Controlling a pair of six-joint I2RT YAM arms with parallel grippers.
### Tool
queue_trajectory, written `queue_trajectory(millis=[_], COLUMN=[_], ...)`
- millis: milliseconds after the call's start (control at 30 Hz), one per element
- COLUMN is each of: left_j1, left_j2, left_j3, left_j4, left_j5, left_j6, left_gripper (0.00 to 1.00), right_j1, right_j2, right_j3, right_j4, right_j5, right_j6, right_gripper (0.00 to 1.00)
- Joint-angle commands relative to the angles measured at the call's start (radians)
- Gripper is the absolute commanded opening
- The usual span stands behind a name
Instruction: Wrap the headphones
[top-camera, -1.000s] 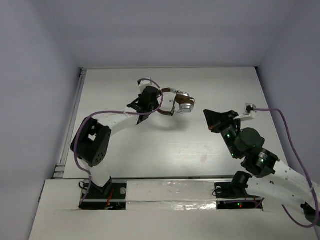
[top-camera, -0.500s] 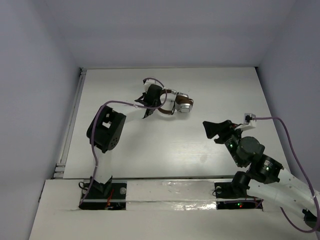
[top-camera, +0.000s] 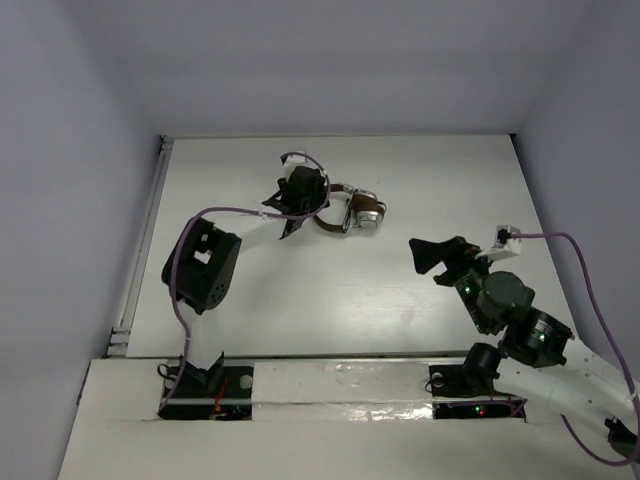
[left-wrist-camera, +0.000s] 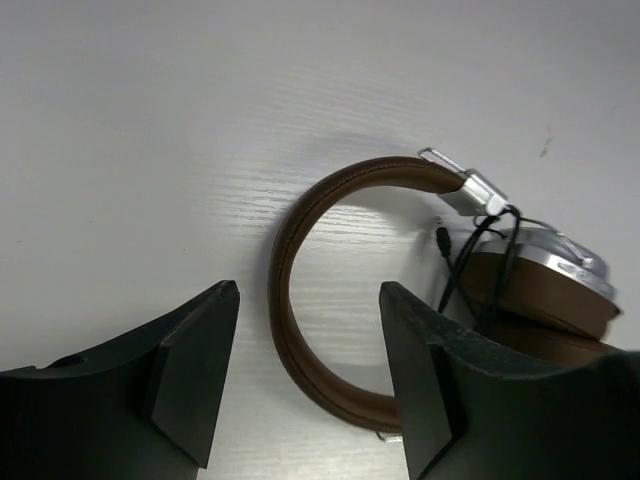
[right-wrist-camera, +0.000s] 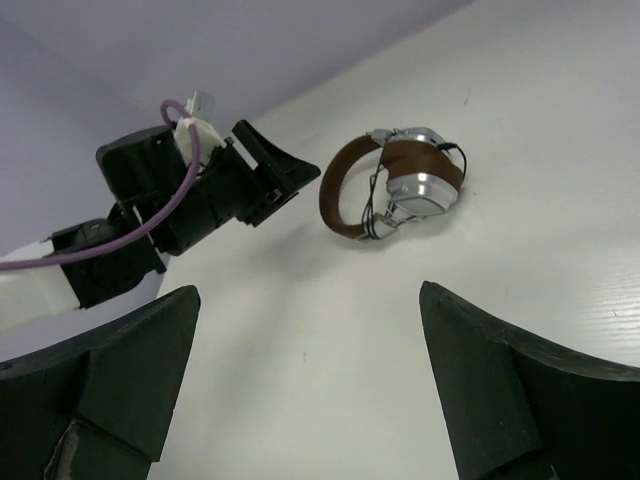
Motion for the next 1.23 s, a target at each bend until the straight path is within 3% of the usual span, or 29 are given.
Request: queue_trajectory(millis=[0,100,267,467,567,867,1200], left_j1=[0.007,0.007,0.007,0.007,0.007,0.007,0.007], left_j2=[-0.204,-0.355,-0.628,-0.877,-1.011,-1.317,-1.368], left_j3=[-0.038,-0.079,-0.16,-0.234,-0.283,-0.374,-0.411], left_j4=[0.062,0.069,0.095,0.026,-0.026,-0.195,-0.301], left_j5=[-0.016,-0.032,-0.019,-0.006,-0.002,-0.029,-0.026], left_j6=[-0.003,0.008,0.025,0.005,0.0,0.003,0.019], left_gripper=[0.56,0.63,0.88,0.91,0.99,0.99,0.99], right_j1=[-0.004,-0.004,-0.004,-0.004,-0.004,-0.004,-0.004], right_j2=[-0.028,-0.029,-0.032,-0.018,-0.009,-0.096,-0.047], right_j3=[0.1,0.137,0.226,0.339,0.384,0.335,0.324], right_j4=[0.008,0.017,0.015,-0.008,-0.052,0.02,0.012], right_j5=[0.049,0.069,0.124,0.116,0.118,0.073,0.077], right_j6=[-0.04,-0.07,-0.119,-0.225,-0.233,-0.239,-0.228], right_gripper=[0.97,0.99,1.0,1.0,1.0,1.0,1.0])
